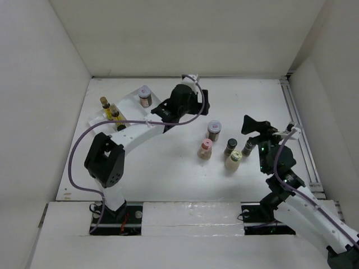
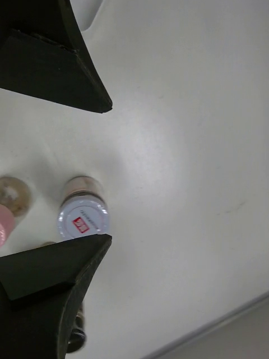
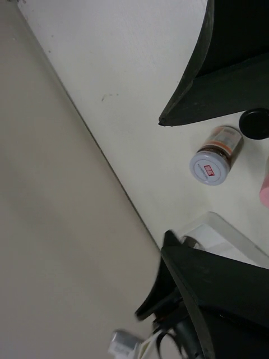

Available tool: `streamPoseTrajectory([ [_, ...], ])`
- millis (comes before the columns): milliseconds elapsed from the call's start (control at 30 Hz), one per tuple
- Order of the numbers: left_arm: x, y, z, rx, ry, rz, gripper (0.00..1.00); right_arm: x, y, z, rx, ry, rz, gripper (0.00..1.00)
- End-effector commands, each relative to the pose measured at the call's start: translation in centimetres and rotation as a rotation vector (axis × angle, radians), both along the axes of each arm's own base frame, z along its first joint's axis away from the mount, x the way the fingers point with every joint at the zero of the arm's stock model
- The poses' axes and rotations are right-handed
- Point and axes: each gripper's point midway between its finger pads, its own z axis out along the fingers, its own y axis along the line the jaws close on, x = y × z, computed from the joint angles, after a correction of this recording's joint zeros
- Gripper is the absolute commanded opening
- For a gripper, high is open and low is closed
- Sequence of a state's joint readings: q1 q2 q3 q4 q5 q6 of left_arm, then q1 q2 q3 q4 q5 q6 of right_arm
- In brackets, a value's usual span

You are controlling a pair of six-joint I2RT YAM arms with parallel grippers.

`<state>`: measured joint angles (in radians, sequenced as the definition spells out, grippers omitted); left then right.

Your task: Organize the condiment bottles

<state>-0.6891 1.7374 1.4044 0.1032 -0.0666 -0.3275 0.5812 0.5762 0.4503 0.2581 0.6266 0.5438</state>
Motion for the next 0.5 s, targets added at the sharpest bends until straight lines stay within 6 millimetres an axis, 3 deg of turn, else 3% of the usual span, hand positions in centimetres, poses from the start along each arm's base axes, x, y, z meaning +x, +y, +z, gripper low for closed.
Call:
streamPoseTrajectory([
  [0,-3.0,-2.8,-1.2,0.06,0.004,-0.172,0.87,-0.2,-2.0,0.7,0.078,-0.036,-0.099,0.92],
  [100,-5.0,-5.3,-2.5,0.175,-0.01,-0.237,0.9,0.1,-2.0,0.1,0.067,-0.017,-0.113,0.92],
  [333,-6.0,-7.7,-6.2,0.278,0.022,-0.271,0.92,-0.1,-2.2,0.6,0.07,-0.022,-0.115,0.92],
  [467,-5.5,-8.4,-7.7,0.315,0.042,-0.262,0.92,-0.5,-2.3,1.2,0.084,-0.042,-0.105,0.92],
])
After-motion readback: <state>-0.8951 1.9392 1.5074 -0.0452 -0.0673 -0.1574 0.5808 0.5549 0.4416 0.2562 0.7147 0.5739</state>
